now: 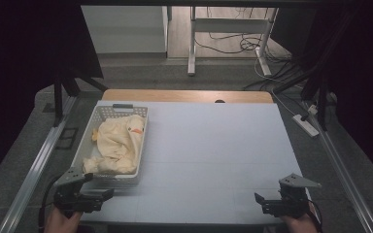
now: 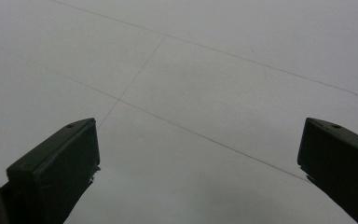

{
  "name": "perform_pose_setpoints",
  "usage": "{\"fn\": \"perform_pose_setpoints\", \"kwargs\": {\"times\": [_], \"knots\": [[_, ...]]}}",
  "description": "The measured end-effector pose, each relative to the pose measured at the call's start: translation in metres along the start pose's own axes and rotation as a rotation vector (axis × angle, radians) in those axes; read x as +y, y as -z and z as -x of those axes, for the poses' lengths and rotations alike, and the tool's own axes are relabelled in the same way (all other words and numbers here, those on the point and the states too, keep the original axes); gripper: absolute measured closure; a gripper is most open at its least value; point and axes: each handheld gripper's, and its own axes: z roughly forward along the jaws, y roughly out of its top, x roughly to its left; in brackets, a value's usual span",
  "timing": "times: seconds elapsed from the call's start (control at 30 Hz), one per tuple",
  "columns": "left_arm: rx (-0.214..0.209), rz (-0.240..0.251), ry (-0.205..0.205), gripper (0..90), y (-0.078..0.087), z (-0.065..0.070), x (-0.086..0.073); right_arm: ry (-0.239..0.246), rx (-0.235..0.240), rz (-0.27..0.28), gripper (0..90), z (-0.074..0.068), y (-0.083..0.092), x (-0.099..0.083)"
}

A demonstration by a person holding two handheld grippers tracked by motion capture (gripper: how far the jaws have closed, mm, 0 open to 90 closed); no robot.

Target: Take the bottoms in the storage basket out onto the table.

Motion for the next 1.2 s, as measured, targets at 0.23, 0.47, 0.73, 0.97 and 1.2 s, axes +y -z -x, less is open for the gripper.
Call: {"fn": "perform_pose_setpoints", "kwargs": {"times": [0.23,0.47,0.73,0.97,1.2], "knots": [[-0.006,-0.005,0.002,0.0,-0.003,-0.004,0.007,0.003,0.001,-0.004,0.0,0.000,0.000,0.000],[0.004,-0.014,0.006,0.0,-0.005,-0.009,0.013,0.001,0.003,-0.003,0.0,0.000,-0.001,0.000],[0.017,-0.023,0.014,0.0,-0.009,-0.015,0.023,-0.001,0.003,-0.008,0.0,0.000,-0.001,0.000],[0.014,-0.052,-0.002,0.0,-0.016,-0.020,0.035,-0.006,0.005,-0.010,0.0,0.001,-0.001,0.000],[0.007,-0.065,-0.013,0.0,-0.026,-0.028,0.046,-0.008,0.006,-0.012,0.0,0.001,-0.001,0.000]]}}
